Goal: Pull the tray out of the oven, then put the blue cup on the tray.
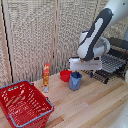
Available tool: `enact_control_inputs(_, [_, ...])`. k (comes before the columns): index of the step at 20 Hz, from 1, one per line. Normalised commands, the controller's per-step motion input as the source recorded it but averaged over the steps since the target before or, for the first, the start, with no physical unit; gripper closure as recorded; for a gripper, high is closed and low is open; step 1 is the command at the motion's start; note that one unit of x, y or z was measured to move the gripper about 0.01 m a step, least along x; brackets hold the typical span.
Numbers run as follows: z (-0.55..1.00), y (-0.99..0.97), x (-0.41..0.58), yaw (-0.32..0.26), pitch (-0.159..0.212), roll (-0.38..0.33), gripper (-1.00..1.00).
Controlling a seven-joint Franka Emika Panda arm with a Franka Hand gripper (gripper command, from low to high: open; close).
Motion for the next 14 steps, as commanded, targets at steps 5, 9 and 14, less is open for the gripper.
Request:
enact_control_inputs(5, [-0.14, -0.12, -0.008, 0.000, 0.036, 0.009, 1.00])
enact_control_inputs(9, [0.00, 0.00, 0.000, 0.009, -0.002, 0.000, 1.00])
enact_control_inputs(14, [0.00, 0.03, 0.016, 0.002, 0.012, 0.000, 1.00])
